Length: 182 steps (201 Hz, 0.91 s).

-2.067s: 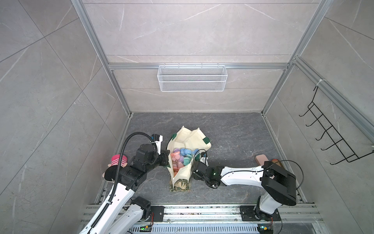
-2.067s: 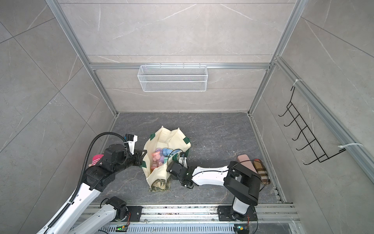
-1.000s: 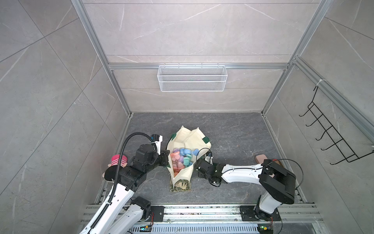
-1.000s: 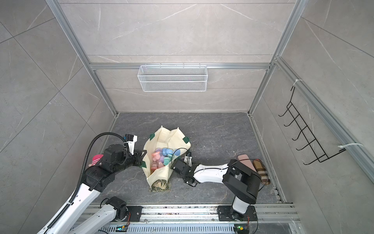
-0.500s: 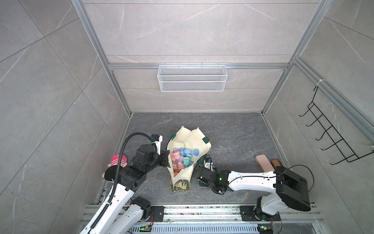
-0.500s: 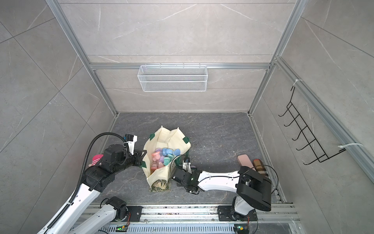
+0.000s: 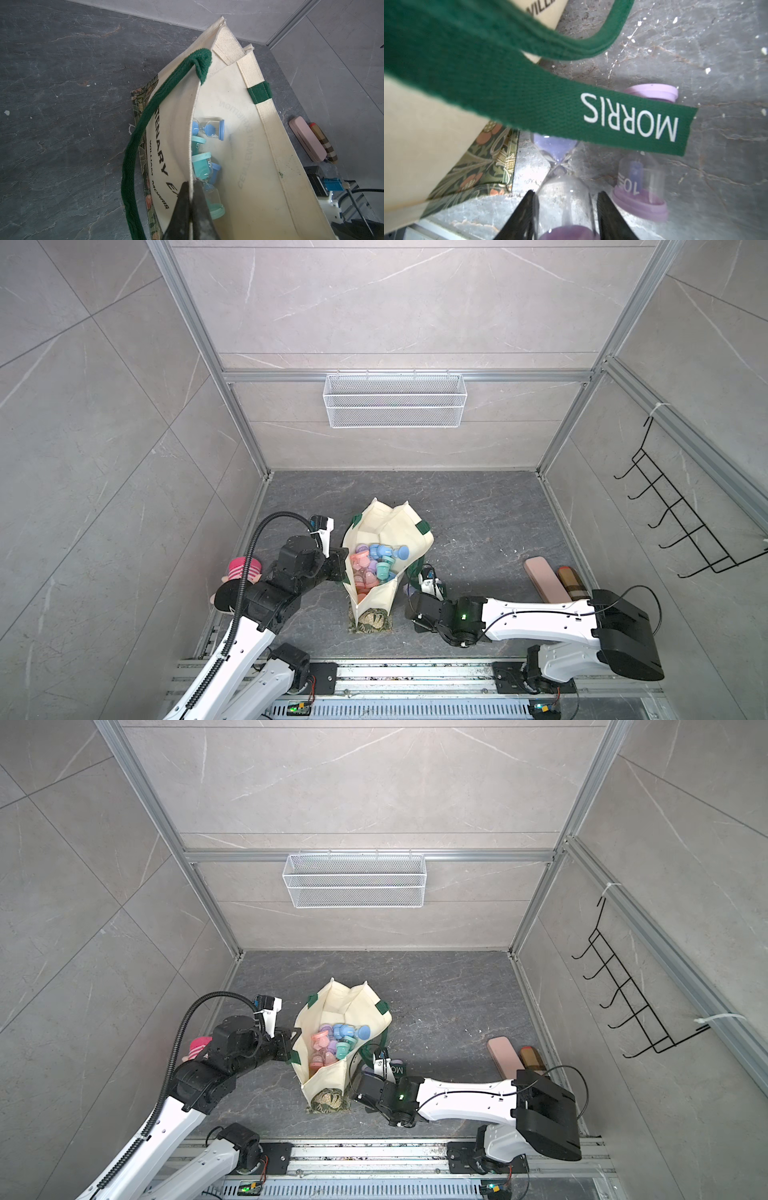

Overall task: Put the hourglass into the canvas bag
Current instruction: Pick up the hourglass from the center of the board.

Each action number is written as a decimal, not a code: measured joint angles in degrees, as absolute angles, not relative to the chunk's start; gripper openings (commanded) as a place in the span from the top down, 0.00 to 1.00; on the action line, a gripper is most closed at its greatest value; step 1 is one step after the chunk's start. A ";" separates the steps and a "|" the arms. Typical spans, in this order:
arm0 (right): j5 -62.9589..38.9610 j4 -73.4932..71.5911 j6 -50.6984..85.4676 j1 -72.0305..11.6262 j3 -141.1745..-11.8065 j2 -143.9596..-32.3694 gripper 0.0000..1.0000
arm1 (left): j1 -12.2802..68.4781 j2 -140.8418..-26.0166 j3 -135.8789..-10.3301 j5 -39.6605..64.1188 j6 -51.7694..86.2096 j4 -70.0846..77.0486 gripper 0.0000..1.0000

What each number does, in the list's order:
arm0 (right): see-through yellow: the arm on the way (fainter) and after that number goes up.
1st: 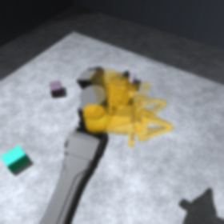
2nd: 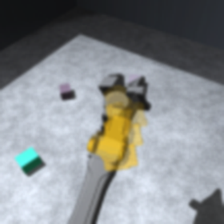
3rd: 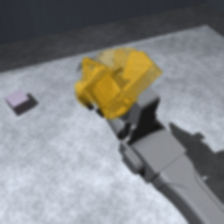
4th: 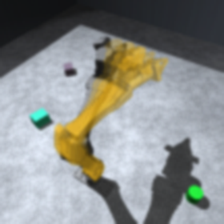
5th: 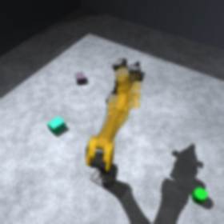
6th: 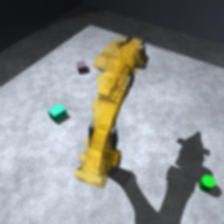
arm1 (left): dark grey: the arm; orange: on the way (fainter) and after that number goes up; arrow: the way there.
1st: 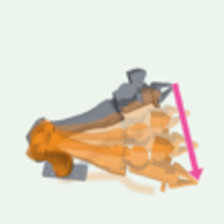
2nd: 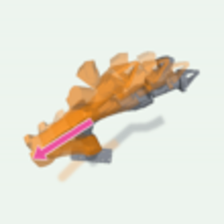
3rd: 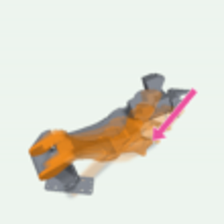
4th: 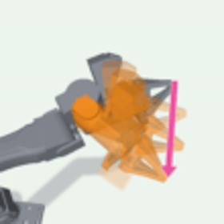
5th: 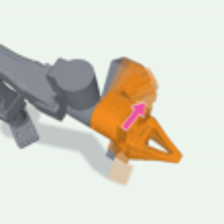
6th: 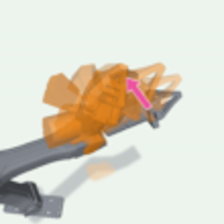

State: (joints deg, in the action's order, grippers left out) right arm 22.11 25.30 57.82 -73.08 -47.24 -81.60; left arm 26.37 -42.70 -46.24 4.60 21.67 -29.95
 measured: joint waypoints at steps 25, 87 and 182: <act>22.33 26.37 57.14 -74.52 -47.24 -80.42 0.84 | 26.37 -42.68 -46.24 4.60 21.67 -29.95 1.00; 24.67 30.98 56.75 -77.78 -47.24 -75.13 0.98 | 26.37 -42.68 -46.24 4.60 21.67 -29.95 1.00; 30.70 40.97 52.69 -78.15 -47.24 -60.27 1.00 | 26.37 -42.68 -46.24 4.60 21.67 -29.95 1.00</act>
State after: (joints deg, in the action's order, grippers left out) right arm 30.70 40.97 52.69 -78.15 -47.24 -60.27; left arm 26.37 -42.68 -46.24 4.60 21.67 -29.95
